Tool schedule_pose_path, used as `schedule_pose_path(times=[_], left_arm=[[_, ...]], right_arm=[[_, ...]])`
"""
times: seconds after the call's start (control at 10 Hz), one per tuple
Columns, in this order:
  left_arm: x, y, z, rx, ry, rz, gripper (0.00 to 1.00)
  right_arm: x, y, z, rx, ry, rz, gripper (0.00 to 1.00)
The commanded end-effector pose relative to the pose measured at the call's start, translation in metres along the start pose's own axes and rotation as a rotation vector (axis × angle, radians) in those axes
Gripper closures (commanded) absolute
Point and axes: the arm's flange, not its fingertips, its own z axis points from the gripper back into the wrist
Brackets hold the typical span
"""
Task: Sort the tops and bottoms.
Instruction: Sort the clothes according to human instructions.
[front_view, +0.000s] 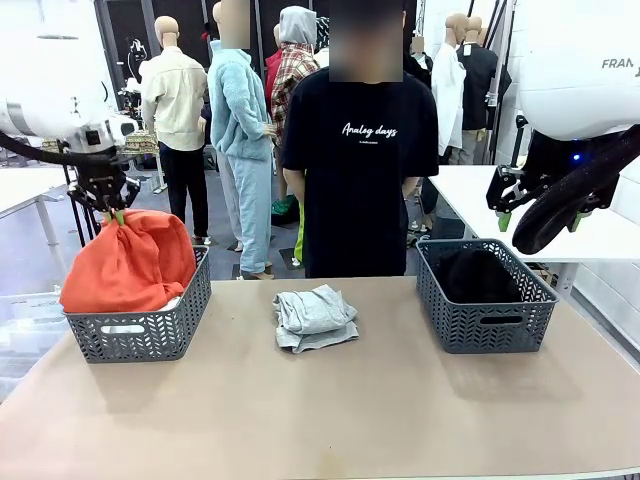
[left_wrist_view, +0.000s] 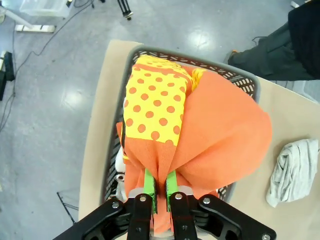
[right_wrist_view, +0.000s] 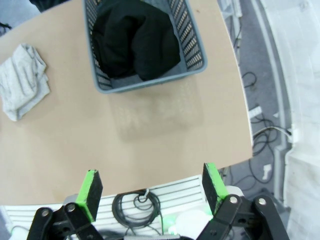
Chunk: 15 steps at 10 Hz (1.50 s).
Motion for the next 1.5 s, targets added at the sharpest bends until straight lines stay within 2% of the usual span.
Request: schedule_pose_path(times=[0.0,0.3,0.7,1.2,1.3,1.4], left_arm=[[-0.016,0.002,-0.035,-0.103,0.005,-0.054,1.0],[-0.022,0.0,-0.088,-0.079,0.101,-0.085,1.0],[-0.025,-0.002,-0.103,-0.077,0.155,-0.125,1.0],[-0.025,-0.005,-0.106,-0.079,0.171,-0.133,1.0],[-0.026,-0.005,-0.104,-0.08,0.172,-0.13,0.92],[-0.027,-0.003,-0.1,-0.08,0.167,-0.132,0.74]], right_arm=[[0.002,0.0,0.001,-0.018,0.002,0.005,0.0],[0.002,0.0,0.001,-0.018,0.002,0.005,0.0],[0.002,0.0,0.001,-0.018,0.002,0.005,0.0],[0.002,0.0,0.001,-0.018,0.002,0.005,0.0],[0.002,0.0,0.001,-0.018,0.002,0.005,0.0],[0.002,0.0,0.001,-0.018,0.002,0.005,0.0]])
